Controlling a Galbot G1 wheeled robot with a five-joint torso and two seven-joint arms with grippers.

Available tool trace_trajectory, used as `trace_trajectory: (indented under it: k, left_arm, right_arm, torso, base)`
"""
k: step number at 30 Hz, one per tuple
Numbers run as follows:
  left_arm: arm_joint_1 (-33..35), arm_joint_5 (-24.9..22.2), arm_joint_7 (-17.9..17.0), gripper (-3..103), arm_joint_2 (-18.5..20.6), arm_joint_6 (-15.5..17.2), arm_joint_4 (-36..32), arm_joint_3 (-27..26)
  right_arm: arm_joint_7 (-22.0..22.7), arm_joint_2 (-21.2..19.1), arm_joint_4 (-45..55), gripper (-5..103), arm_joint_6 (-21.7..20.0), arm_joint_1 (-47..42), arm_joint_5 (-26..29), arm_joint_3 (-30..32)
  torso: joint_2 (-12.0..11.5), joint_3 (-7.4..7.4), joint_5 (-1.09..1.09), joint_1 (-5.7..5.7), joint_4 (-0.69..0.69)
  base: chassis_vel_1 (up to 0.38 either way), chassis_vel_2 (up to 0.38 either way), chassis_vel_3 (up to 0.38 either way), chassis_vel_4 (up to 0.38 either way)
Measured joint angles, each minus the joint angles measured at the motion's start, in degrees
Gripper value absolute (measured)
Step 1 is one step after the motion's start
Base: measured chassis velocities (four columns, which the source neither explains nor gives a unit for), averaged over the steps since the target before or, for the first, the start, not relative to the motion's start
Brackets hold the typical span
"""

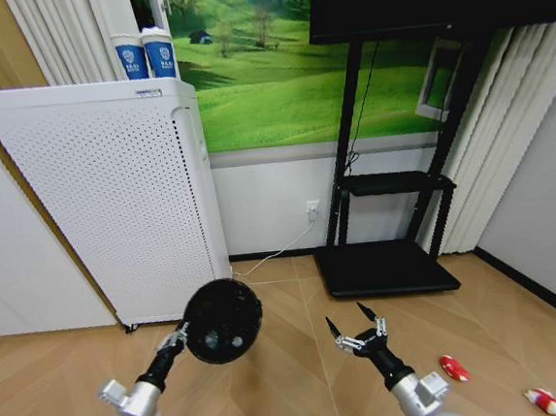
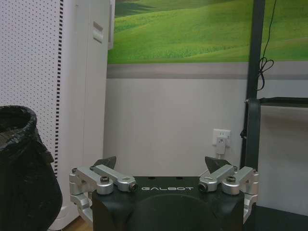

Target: Pick up the trash bin and place the garbage on the floor into it.

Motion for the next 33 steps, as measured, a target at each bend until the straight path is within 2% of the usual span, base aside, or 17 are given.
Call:
trace_trajectory:
  k: [10, 12, 14, 19, 22, 24, 27, 28, 31, 33]
  left_arm:
    - [1.73, 1.92, -1.34, 7, -2.55, -0.55, -0.29, 0.08]
    - [1.74, 1.99, -1.55, 7, -2.66, -0.60, -0.30, 0.11]
    - [1.71, 1.96, -1.98, 7, -2.71, -0.64, -0.34, 0.02]
    - [1.68, 1.86, -2.22, 7, -2.85, -0.80, -0.25, -0.25]
    - [1.50, 1.69, -2.70, 7, -2.95, -0.83, -0.22, -0.33]
    - [0.46, 1.16, -3.45, 7, -2.25, -0.85, 0.01, 0.32]
    - [0.04, 0.95, -3.63, 7, -1.85, -0.85, 0.18, 0.59]
    - [-0.25, 0.69, -3.74, 7, -1.35, -0.85, 0.40, 0.62]
    - [-0.17, 0.67, -3.65, 7, -0.62, -0.84, 0.72, -0.03]
    - [-0.20, 0.95, -3.53, 7, -0.42, -0.84, 0.88, -0.07]
  right_arm:
    - [0.03, -0.64, -1.26, 100, -0.09, 1.83, 0.09, -0.29]
    - [0.01, -0.69, -1.72, 100, 0.38, 1.97, 0.03, -0.20]
    - [-0.57, -0.63, -3.79, 100, 3.41, 2.37, -1.16, -0.14]
    - [-1.37, -0.78, -5.61, 100, 4.15, 3.08, -1.69, -0.62]
    - [-1.72, -0.87, -9.44, 100, 2.47, 5.19, -2.71, -1.42]
    - [-1.90, -0.52, -15.40, 100, -0.49, 7.90, -3.98, -1.85]
    - [-1.97, -0.45, -18.21, 100, -1.72, 9.04, -4.94, -1.85]
    - [-2.73, -0.72, -23.60, 100, -2.96, 11.12, -6.72, -1.92]
    - [-4.71, -1.95, -33.96, 100, -2.10, 14.15, -11.99, -1.12]
    - [-5.49, -2.33, -36.38, 100, -1.52, 14.47, -12.66, -0.56]
  torso:
    - [0.00, 0.00, 0.02, 0.01, -0.01]
    - [0.00, 0.00, -0.01, 0.00, 0.00]
    - [-0.01, 0.01, 0.02, 0.01, -0.01]
    - [0.00, 0.01, 0.01, 0.01, -0.02]
    - [0.00, 0.00, 0.01, 0.01, 0.00]
    - [0.00, 0.00, 0.01, 0.01, 0.00]
    - [0.00, 0.00, 0.01, 0.00, 0.01]
    - [0.00, 0.00, 0.00, 0.01, -0.01]
    - [0.00, 0.00, 0.02, 0.01, 0.02]
    - [0.00, 0.00, 0.01, 0.01, 0.01]
  base:
    - [-0.234, -0.227, 0.225, 0.225]
    - [-0.275, -0.291, 0.270, 0.298]
    - [-0.269, -0.270, 0.267, 0.287]
    - [-0.197, -0.221, 0.228, 0.188]
    - [-0.021, -0.096, 0.066, 0.033]
    - [0.072, 0.048, -0.030, 0.009]
    - [0.072, 0.070, -0.069, -0.037]
    - [0.059, 0.059, -0.076, -0.085]
    - [0.031, 0.035, -0.042, -0.043]
    - [0.000, 0.000, 0.000, 0.000]
